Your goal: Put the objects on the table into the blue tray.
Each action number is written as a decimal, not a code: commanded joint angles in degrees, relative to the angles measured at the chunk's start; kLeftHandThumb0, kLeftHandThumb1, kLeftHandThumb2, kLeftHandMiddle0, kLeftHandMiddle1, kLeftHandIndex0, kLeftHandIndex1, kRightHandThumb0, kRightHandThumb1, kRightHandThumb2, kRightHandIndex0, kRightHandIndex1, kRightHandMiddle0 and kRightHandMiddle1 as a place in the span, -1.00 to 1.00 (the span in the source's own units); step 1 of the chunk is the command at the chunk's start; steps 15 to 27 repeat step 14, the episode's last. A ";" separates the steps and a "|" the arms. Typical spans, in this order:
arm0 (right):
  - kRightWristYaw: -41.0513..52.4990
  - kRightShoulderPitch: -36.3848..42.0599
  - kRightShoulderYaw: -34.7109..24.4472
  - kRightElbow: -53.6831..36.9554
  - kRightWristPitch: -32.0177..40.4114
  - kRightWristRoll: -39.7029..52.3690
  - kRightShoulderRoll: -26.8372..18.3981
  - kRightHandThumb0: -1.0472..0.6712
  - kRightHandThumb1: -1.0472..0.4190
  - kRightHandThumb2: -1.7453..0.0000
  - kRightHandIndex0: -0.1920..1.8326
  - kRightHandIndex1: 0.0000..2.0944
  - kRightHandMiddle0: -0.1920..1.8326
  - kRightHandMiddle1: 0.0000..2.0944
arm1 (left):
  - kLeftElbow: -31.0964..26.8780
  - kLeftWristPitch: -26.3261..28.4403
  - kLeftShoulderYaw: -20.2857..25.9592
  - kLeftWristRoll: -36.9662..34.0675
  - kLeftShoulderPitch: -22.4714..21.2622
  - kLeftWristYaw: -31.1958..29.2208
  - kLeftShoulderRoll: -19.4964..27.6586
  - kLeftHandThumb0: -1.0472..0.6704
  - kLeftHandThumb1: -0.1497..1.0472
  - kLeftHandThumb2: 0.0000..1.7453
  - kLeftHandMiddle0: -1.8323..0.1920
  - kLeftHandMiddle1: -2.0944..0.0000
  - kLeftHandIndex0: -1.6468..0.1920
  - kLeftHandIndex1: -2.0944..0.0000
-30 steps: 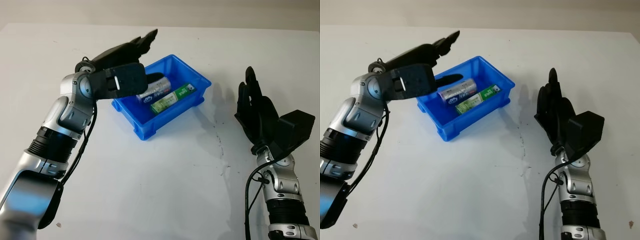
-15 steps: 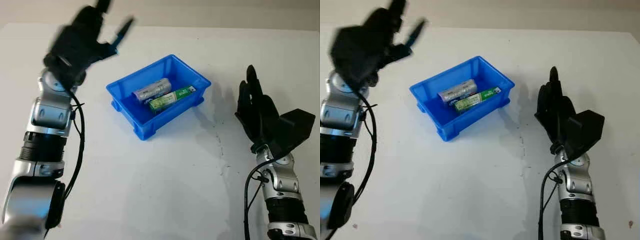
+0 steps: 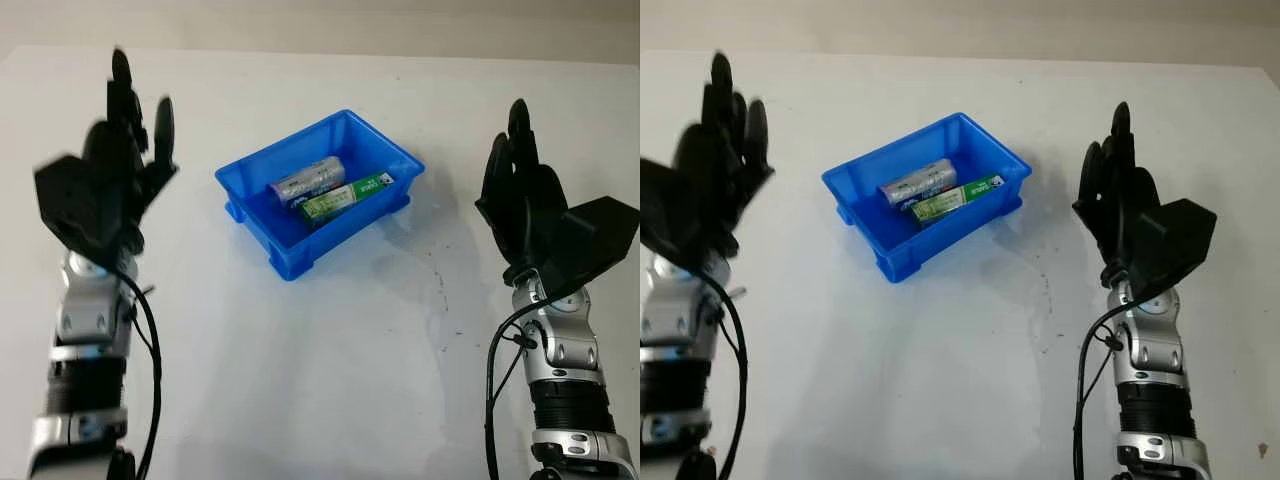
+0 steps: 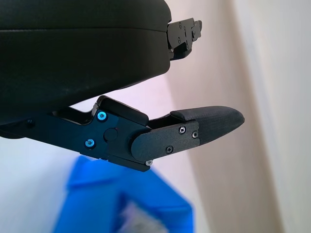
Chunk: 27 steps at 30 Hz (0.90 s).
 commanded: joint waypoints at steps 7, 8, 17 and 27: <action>0.35 -1.05 0.13 -0.12 0.52 -0.38 -0.17 -0.72 -1.00 0.13 -1.00 -1.00 -1.00 -1.00 | 3.10 -2.31 -1.52 -1.05 1.67 -0.56 -2.58 -0.64 1.00 -0.24 1.00 1.00 1.00 1.00; 0.51 -1.06 0.13 -0.03 0.45 -0.34 -0.14 -0.72 -1.00 0.12 -1.00 -1.00 -1.00 -1.00 | 3.43 -2.58 -1.60 -1.35 1.63 -0.68 -2.88 -0.63 1.00 -0.24 1.00 1.00 1.00 1.00; 1.08 -0.60 0.41 -0.03 0.31 -1.04 -0.22 -0.72 -1.00 0.12 -1.00 -1.00 -1.00 -1.00 | 3.75 -1.88 -2.72 -1.02 1.27 -0.81 -3.33 -0.63 1.00 -0.22 1.00 1.00 1.00 1.00; 1.08 -0.60 0.41 -0.03 0.31 -1.04 -0.22 -0.72 -1.00 0.12 -1.00 -1.00 -1.00 -1.00 | 3.75 -1.88 -2.72 -1.02 1.27 -0.81 -3.33 -0.63 1.00 -0.22 1.00 1.00 1.00 1.00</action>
